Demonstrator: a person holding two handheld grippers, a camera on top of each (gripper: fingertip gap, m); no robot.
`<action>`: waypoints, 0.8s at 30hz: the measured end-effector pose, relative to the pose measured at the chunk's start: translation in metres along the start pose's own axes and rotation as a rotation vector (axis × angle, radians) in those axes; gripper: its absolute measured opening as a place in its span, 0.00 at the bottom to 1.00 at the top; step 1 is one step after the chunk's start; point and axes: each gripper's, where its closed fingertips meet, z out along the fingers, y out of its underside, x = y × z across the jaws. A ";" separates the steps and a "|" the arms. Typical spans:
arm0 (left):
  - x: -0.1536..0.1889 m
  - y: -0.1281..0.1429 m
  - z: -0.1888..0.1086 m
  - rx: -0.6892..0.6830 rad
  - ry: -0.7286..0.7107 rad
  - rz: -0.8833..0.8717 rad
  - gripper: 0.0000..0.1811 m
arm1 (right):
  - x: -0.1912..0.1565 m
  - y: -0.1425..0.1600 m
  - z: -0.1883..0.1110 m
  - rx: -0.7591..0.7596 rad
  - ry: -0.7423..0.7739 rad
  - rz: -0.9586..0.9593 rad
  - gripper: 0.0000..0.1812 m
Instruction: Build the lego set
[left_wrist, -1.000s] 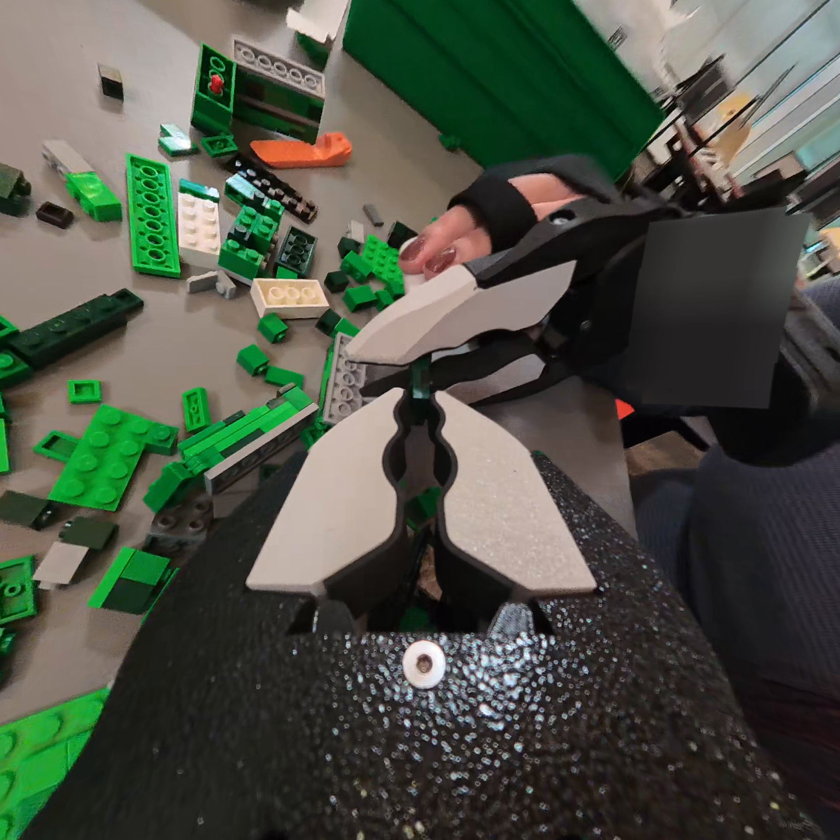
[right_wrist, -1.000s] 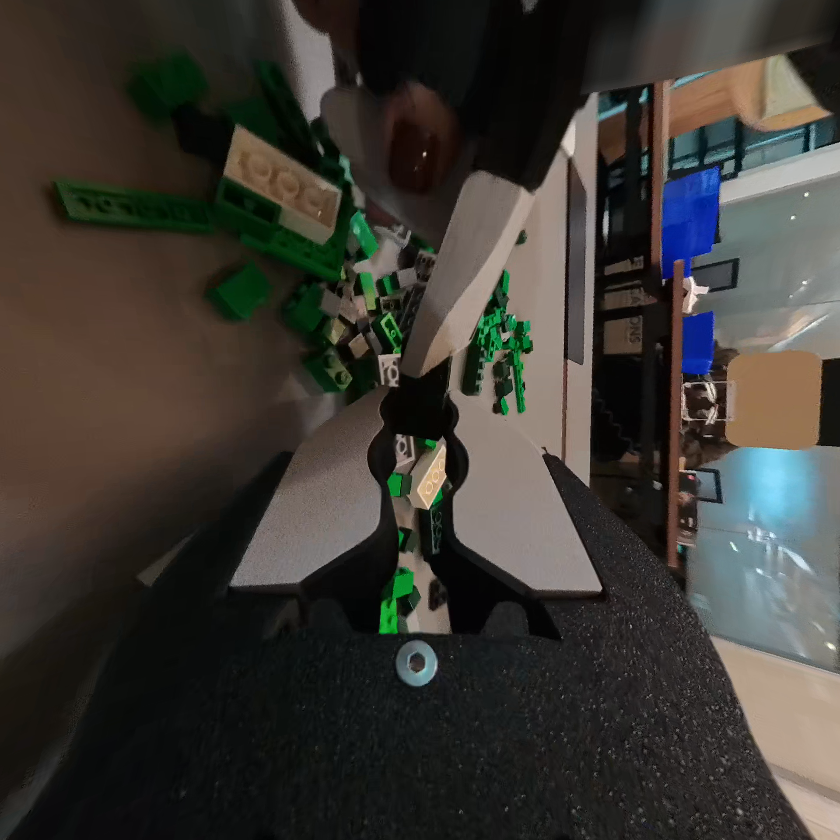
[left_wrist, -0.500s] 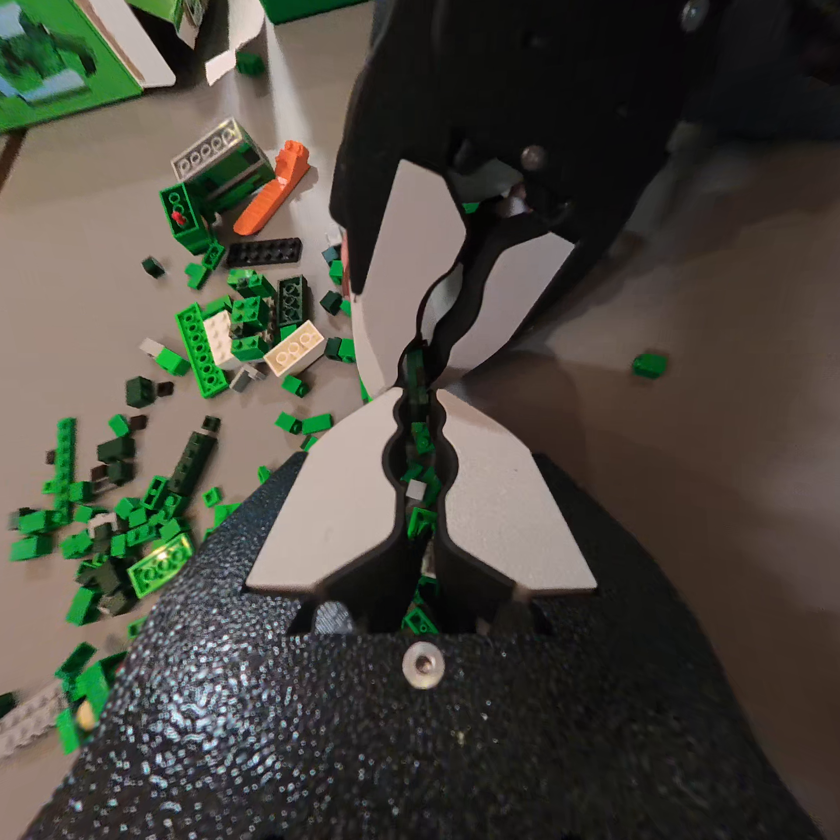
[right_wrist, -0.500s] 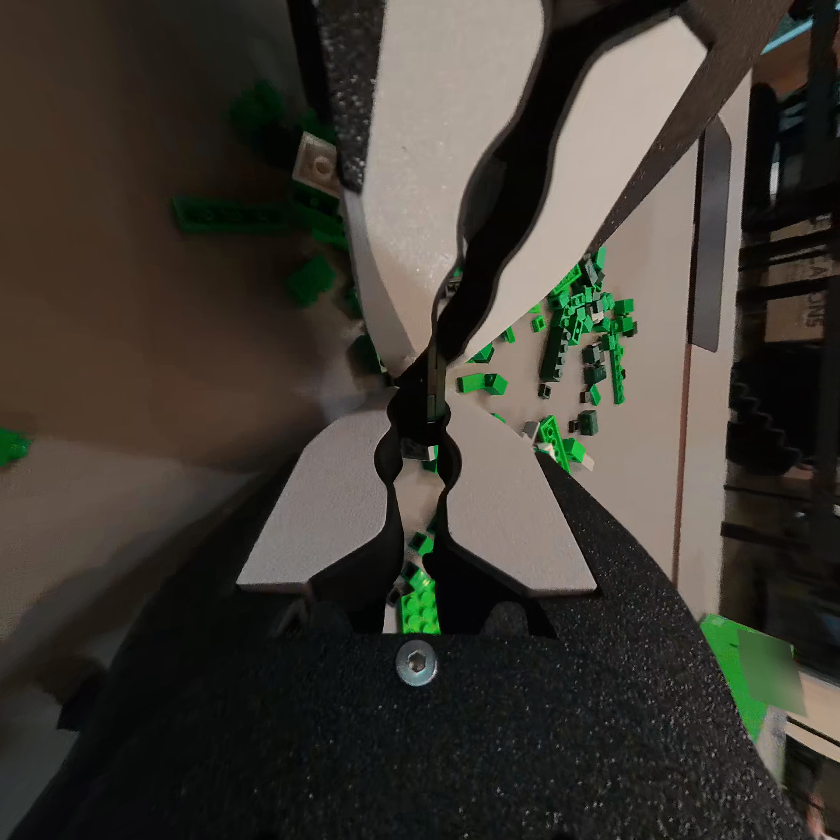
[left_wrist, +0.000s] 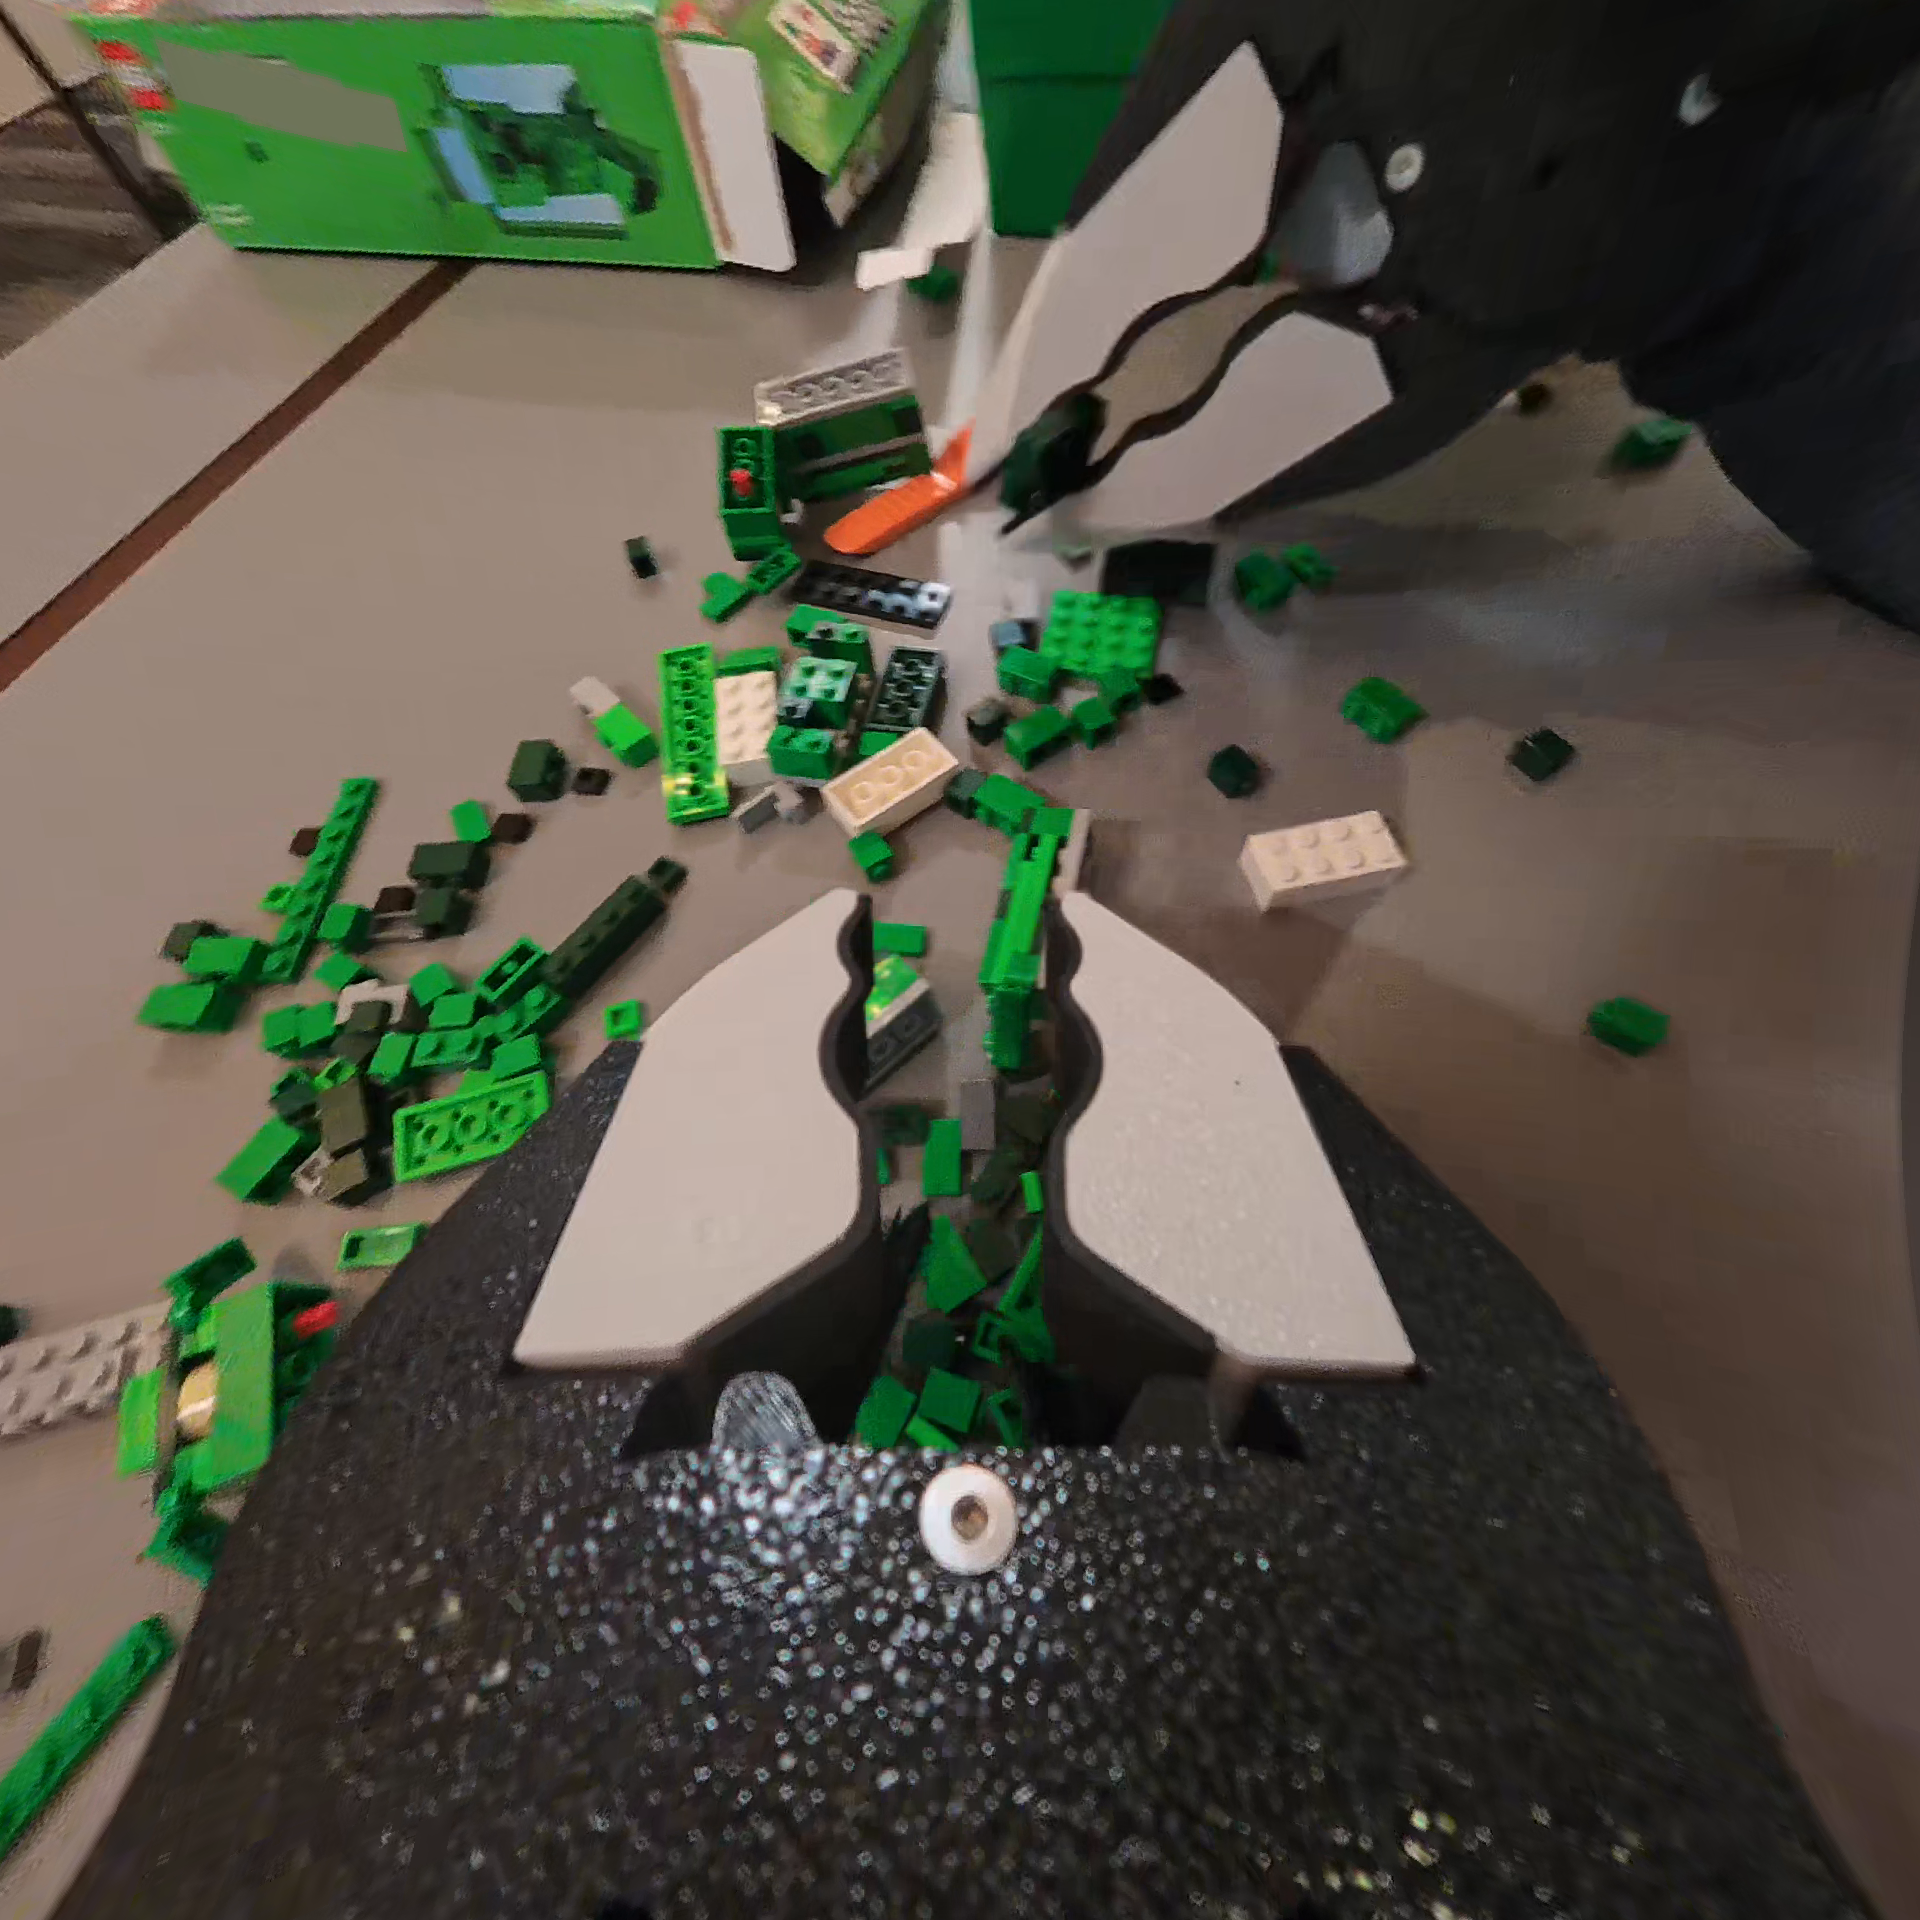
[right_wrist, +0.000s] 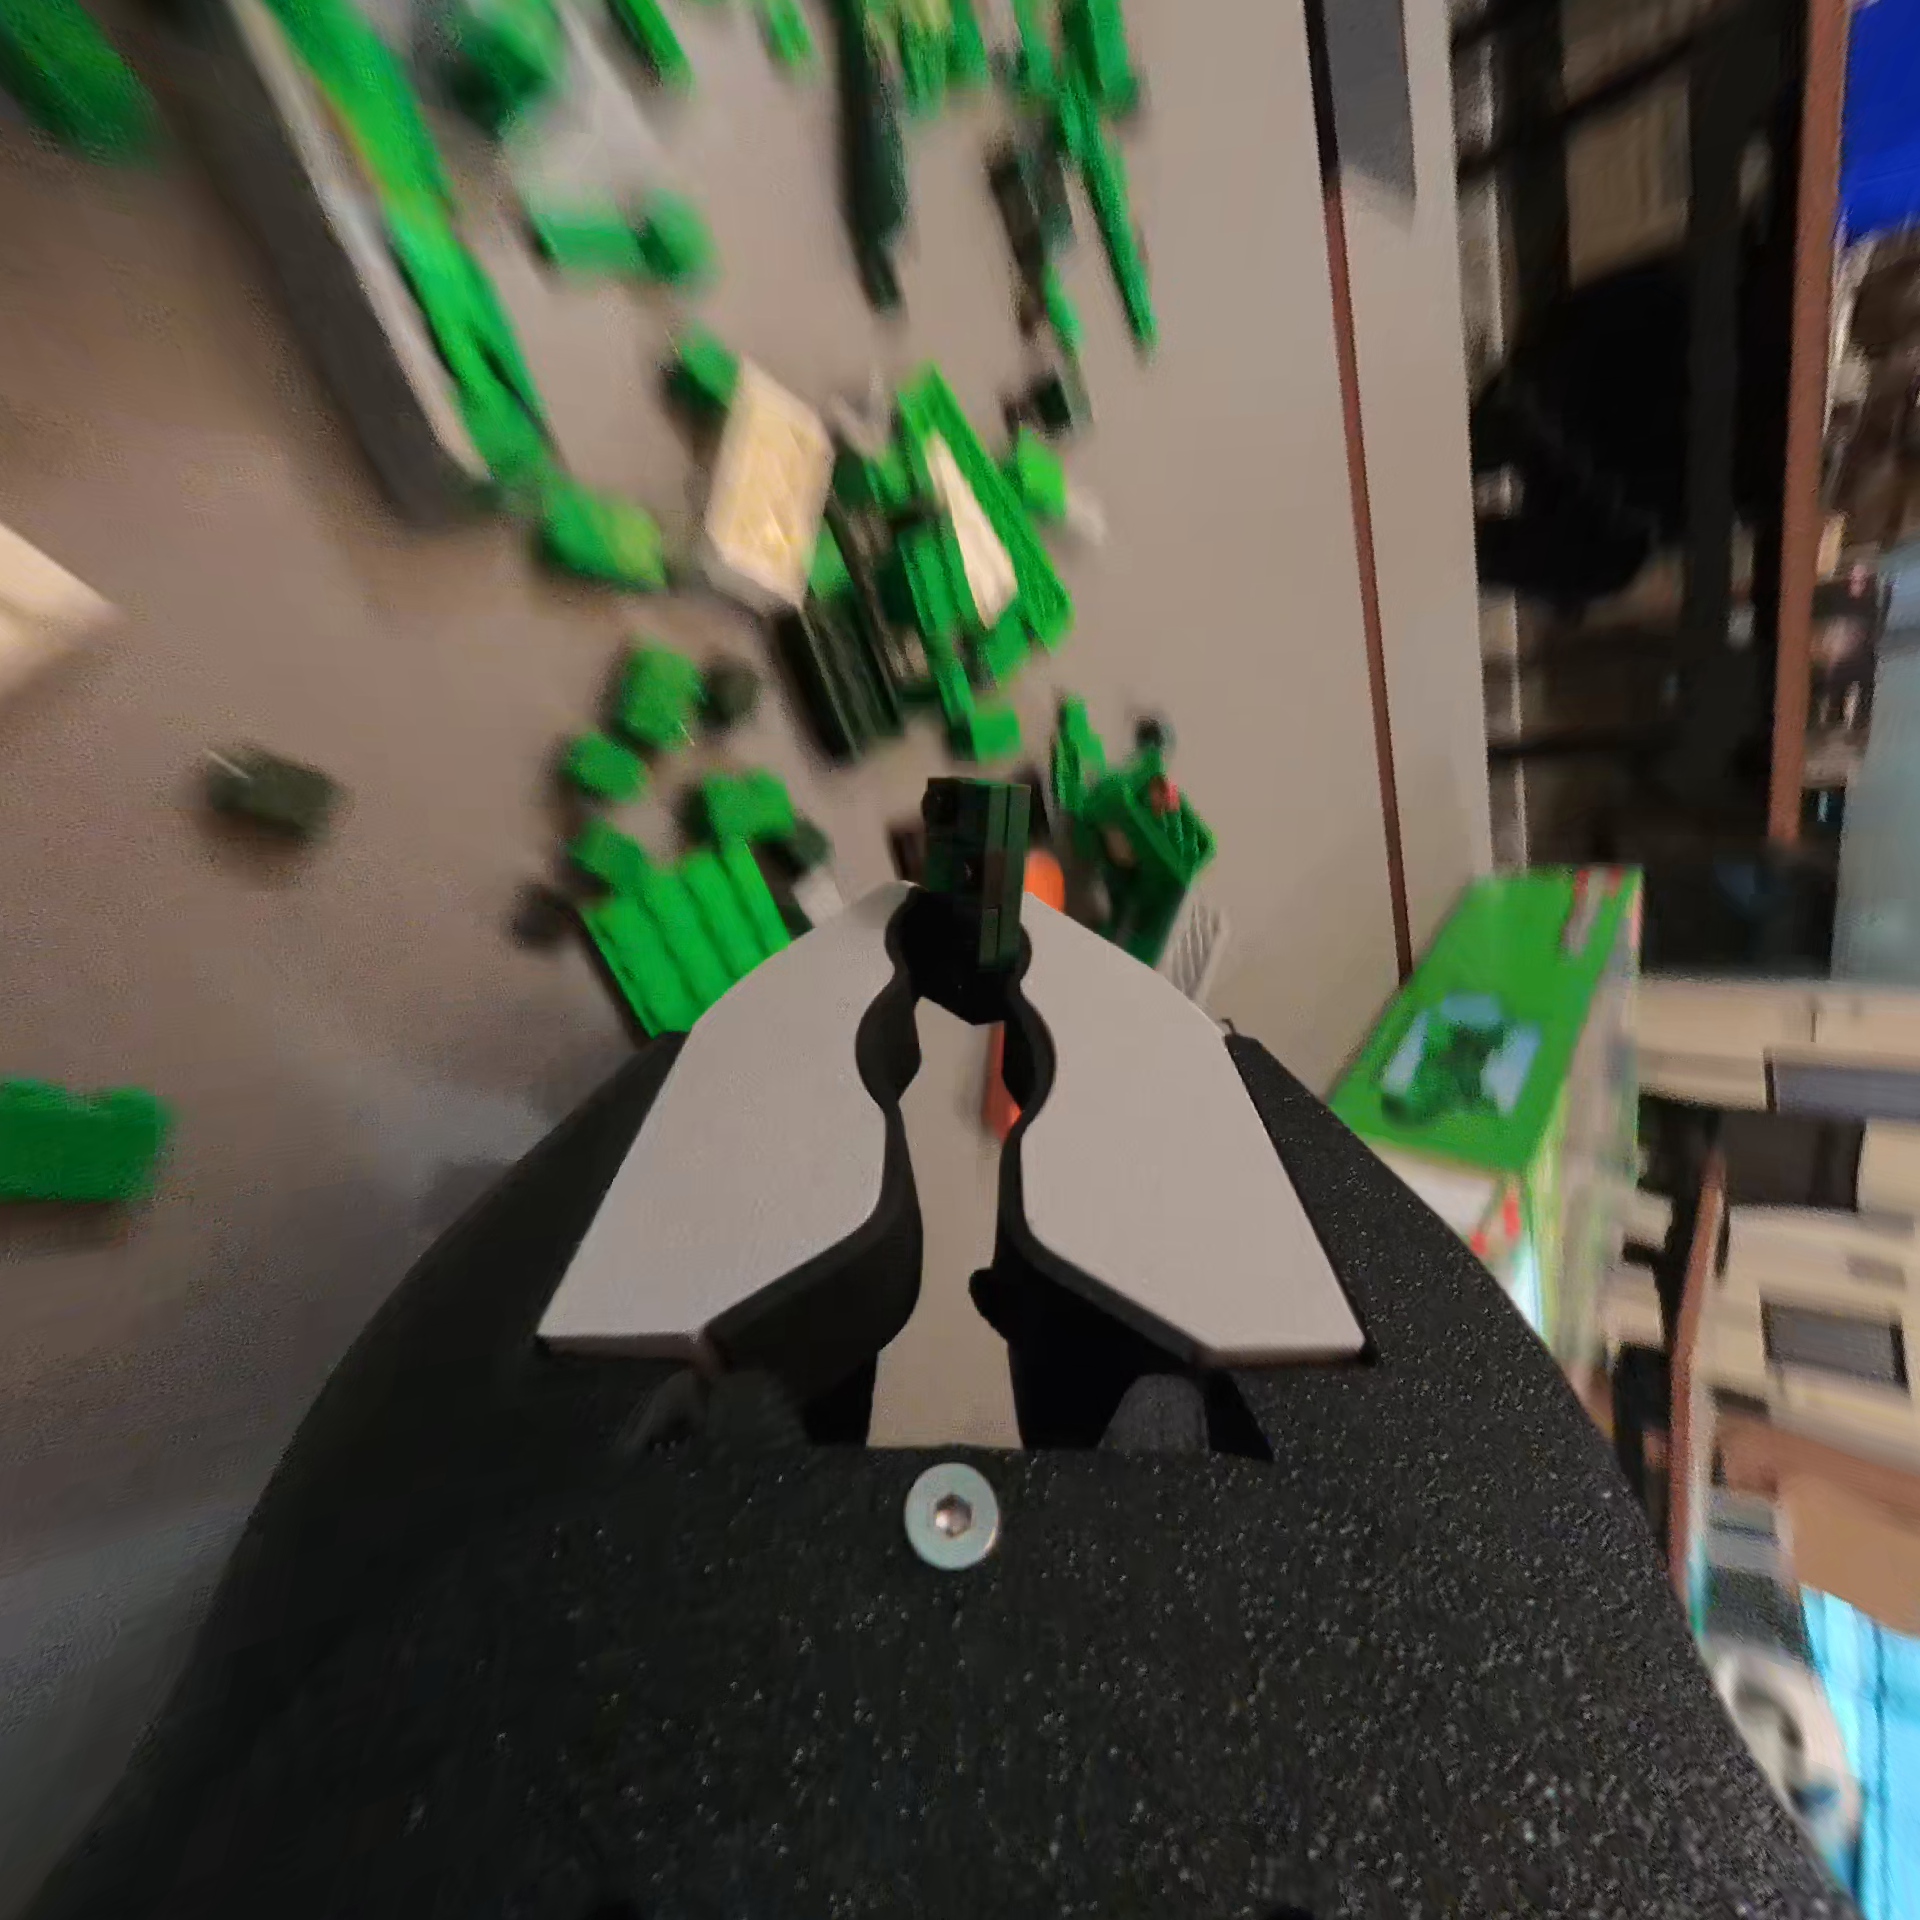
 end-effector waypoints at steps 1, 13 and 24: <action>-0.006 -0.001 -0.003 0.020 -0.027 -0.017 0.16 | 0.003 0.019 0.002 -0.074 0.000 0.030 0.06; -0.023 -0.010 -0.012 0.145 0.041 -0.184 0.17 | -0.002 0.006 -0.011 0.095 -0.258 0.288 0.20; -0.027 -0.014 0.028 -0.055 0.188 -0.098 0.21 | -0.017 -0.060 0.049 0.161 -0.745 0.027 0.11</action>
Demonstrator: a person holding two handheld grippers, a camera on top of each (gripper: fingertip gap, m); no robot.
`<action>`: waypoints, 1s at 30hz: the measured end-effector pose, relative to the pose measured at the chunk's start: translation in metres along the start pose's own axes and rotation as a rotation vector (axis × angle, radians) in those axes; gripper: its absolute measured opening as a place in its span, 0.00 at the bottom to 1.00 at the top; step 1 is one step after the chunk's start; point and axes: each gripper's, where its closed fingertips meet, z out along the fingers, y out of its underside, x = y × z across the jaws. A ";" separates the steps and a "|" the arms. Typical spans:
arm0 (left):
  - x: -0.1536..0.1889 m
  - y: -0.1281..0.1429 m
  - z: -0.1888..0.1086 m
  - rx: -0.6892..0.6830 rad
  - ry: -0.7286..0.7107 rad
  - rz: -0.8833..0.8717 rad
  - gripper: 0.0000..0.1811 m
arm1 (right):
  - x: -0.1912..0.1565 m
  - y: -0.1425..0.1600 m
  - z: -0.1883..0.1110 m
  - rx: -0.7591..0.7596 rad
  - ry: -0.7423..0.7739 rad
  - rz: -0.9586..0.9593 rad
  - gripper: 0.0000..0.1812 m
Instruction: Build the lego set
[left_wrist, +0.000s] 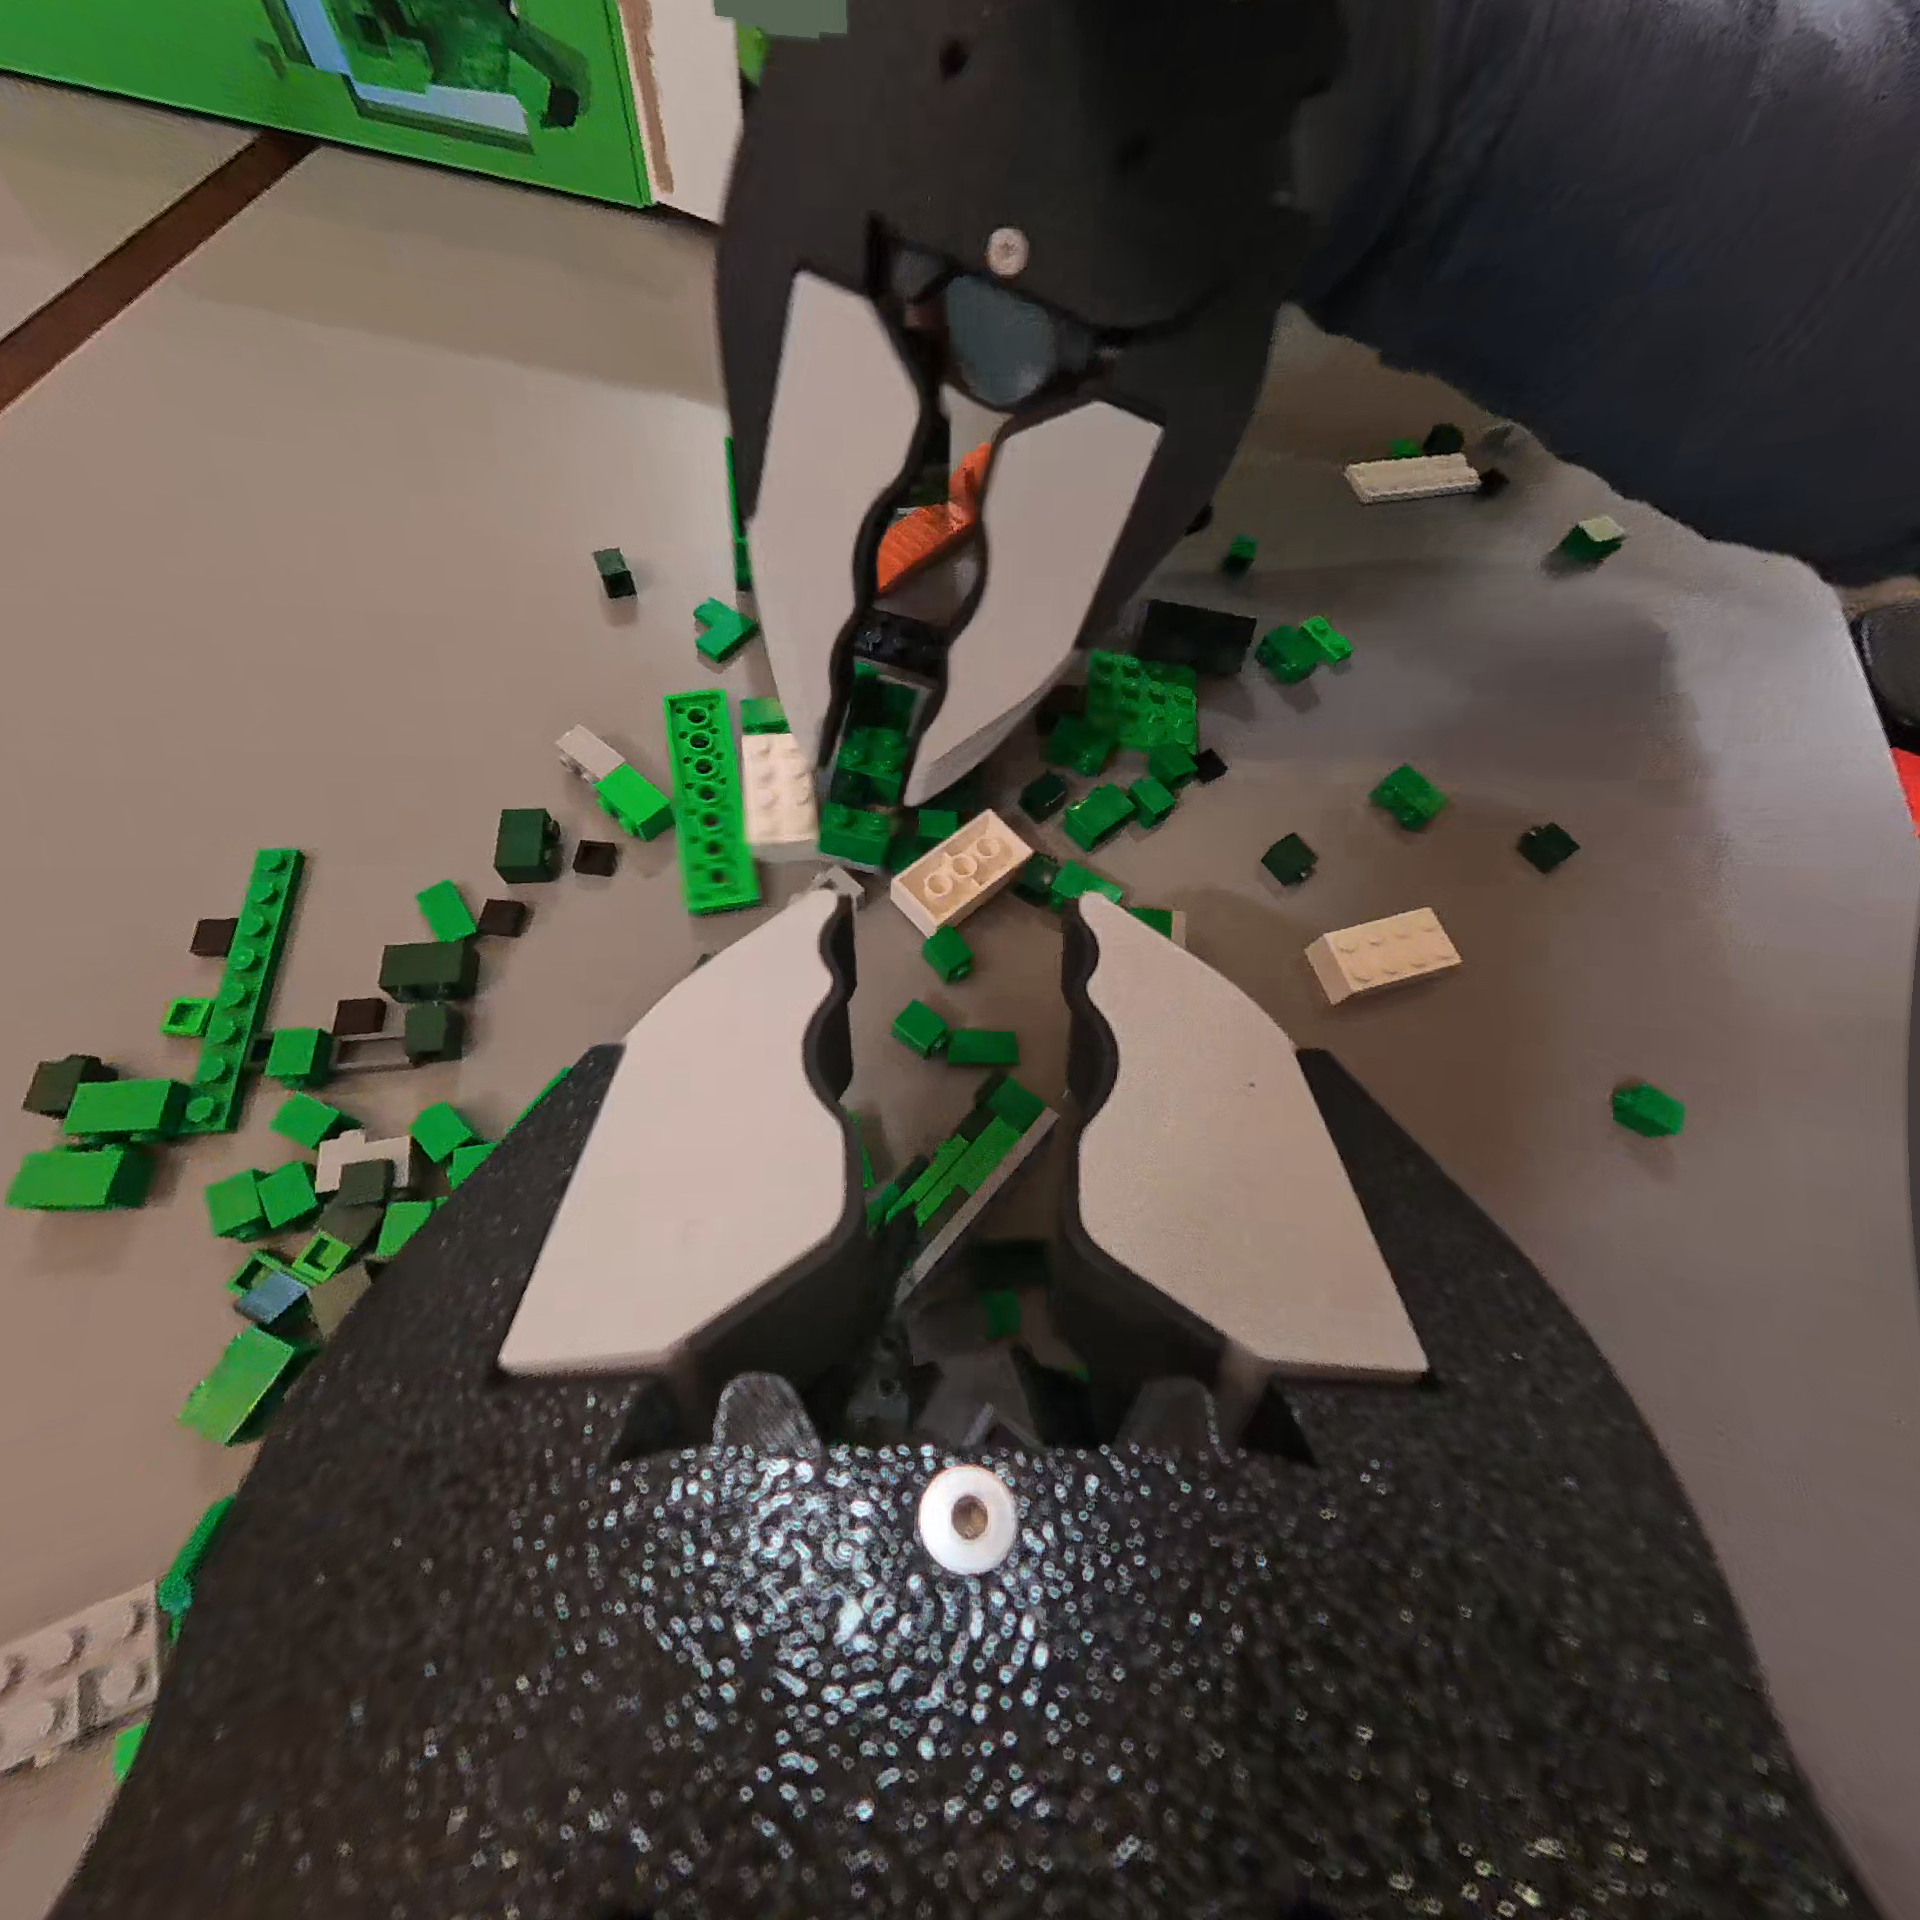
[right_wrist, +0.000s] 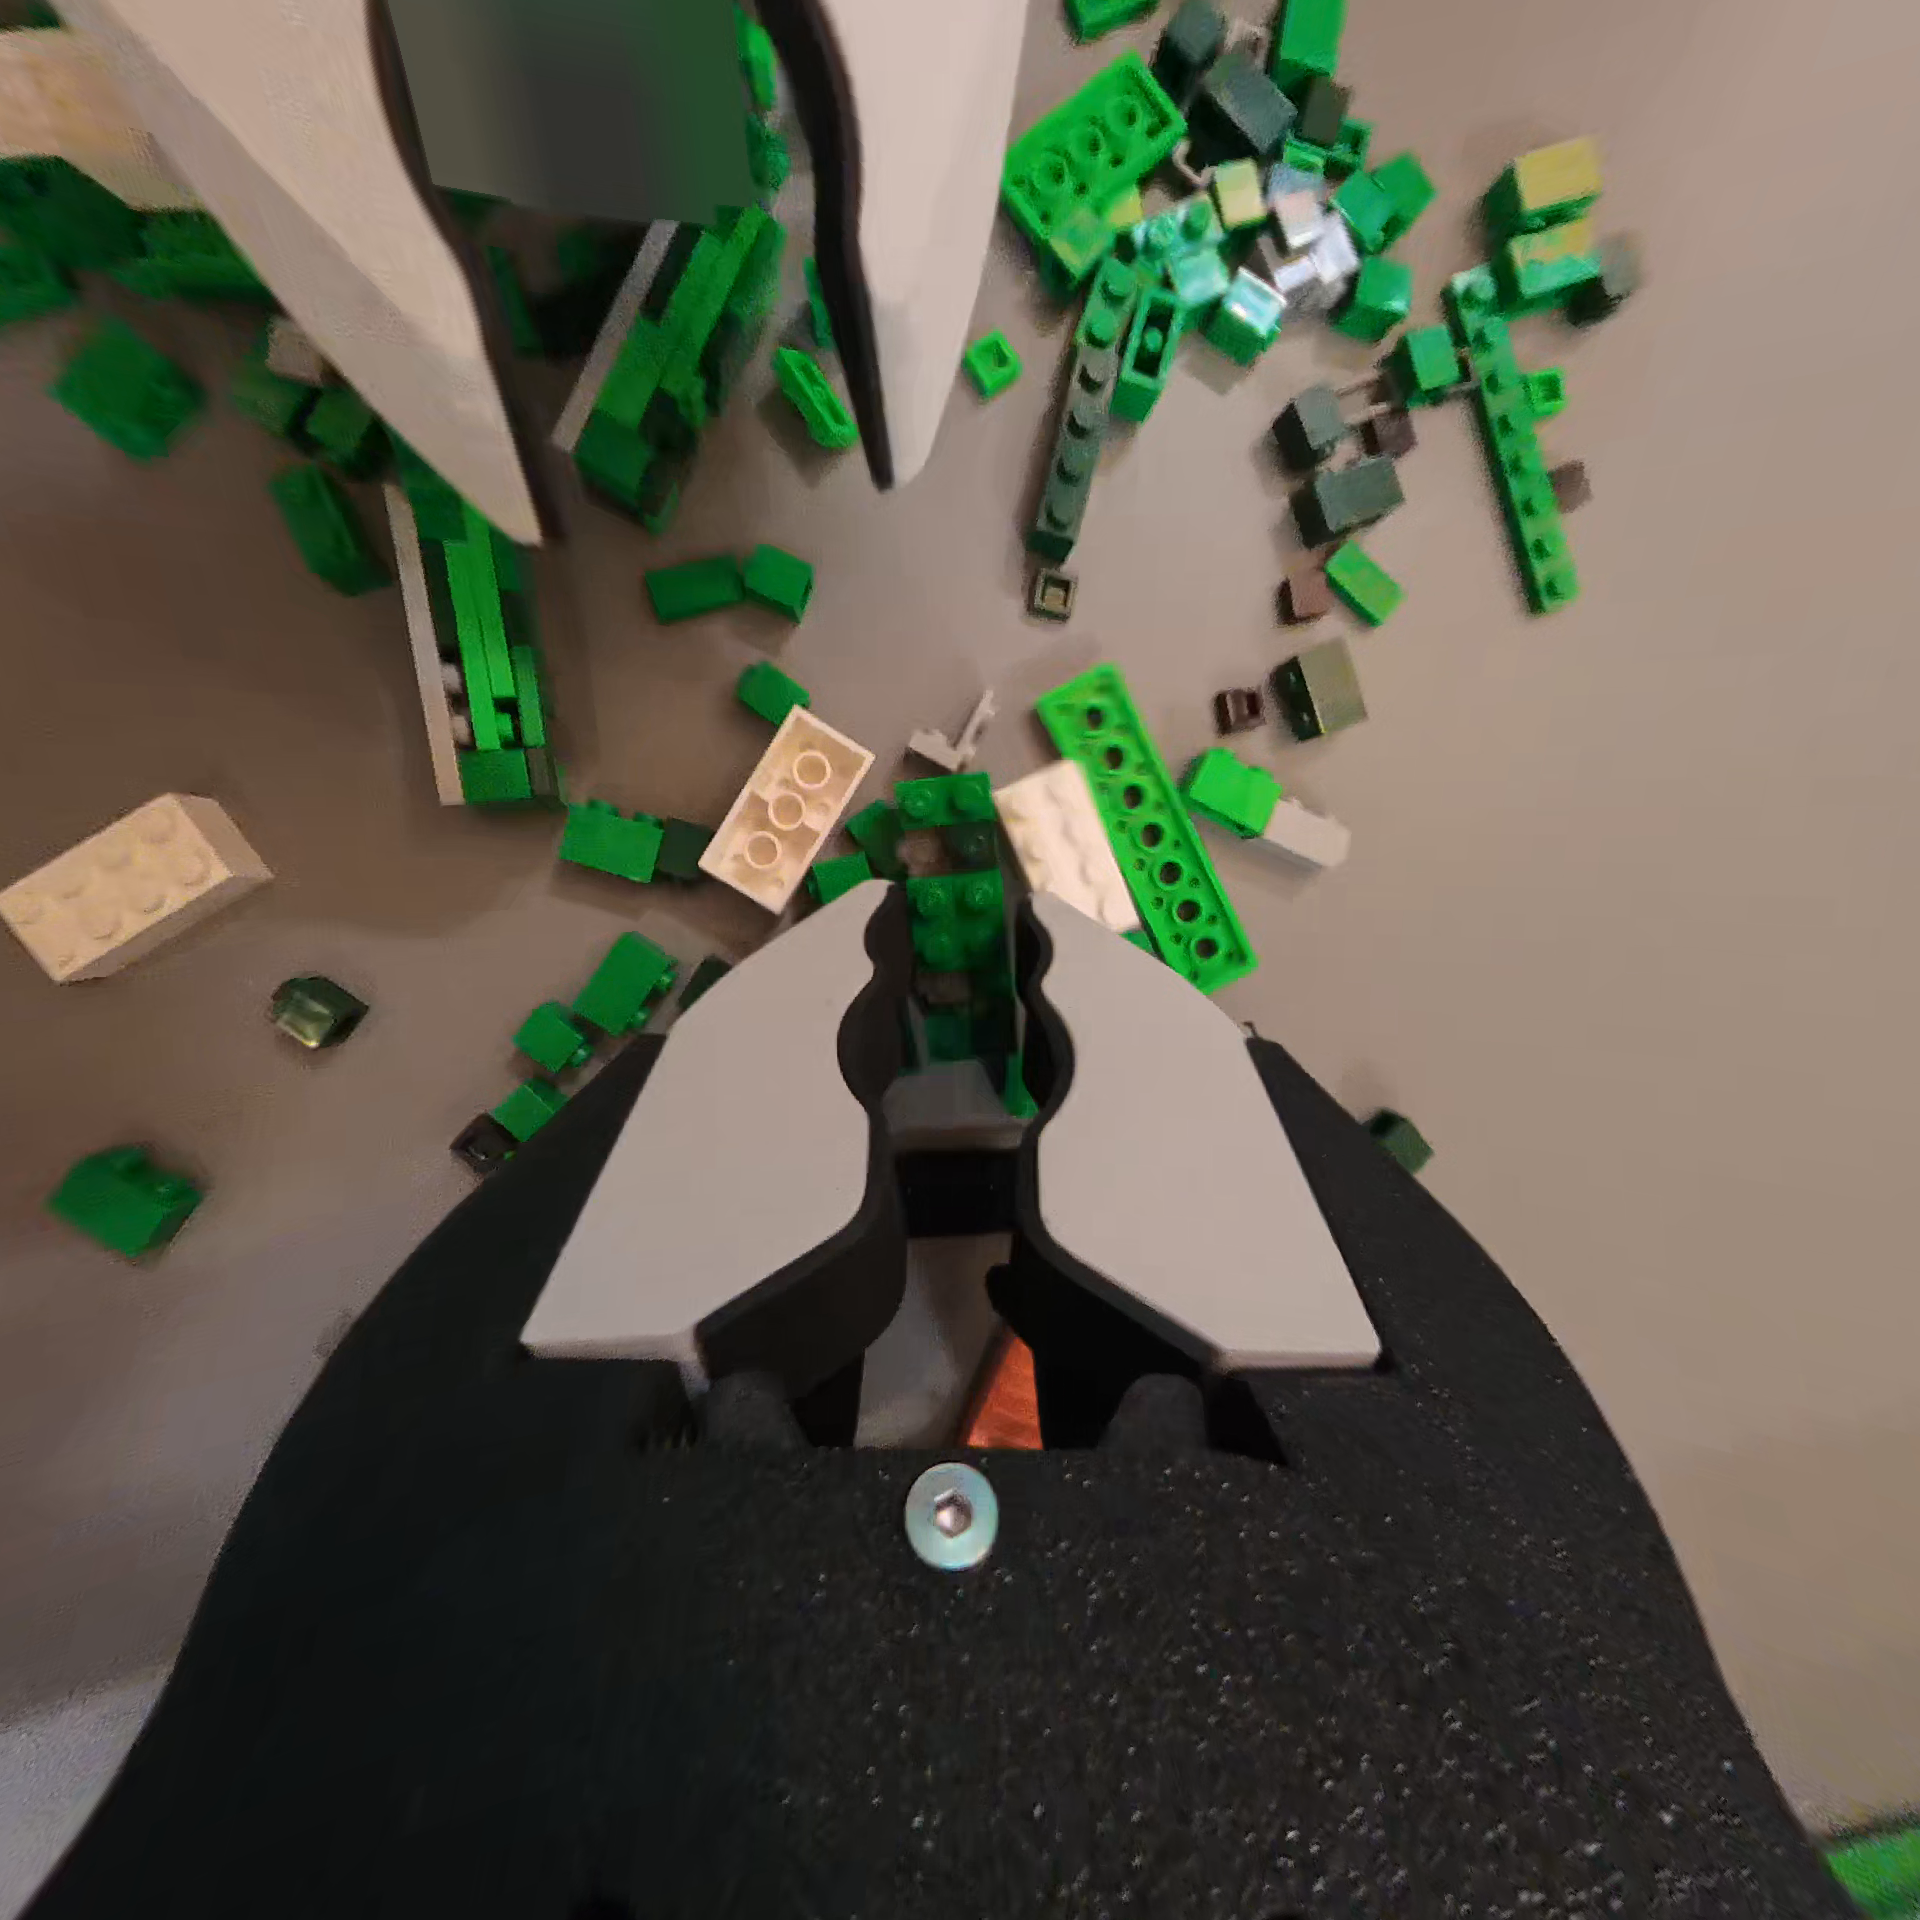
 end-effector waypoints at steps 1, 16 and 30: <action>0.001 0.001 0.001 -0.006 0.009 0.004 0.21 | 0.000 0.001 0.002 -0.021 -0.024 -0.006 0.10; 0.008 0.008 0.012 -0.104 -0.074 0.345 0.11 | -0.041 -0.053 -0.023 0.085 0.193 -0.258 0.10; 0.050 0.004 -0.012 0.144 0.173 0.363 0.10 | -0.080 -0.078 -0.038 0.594 -0.277 -0.067 0.10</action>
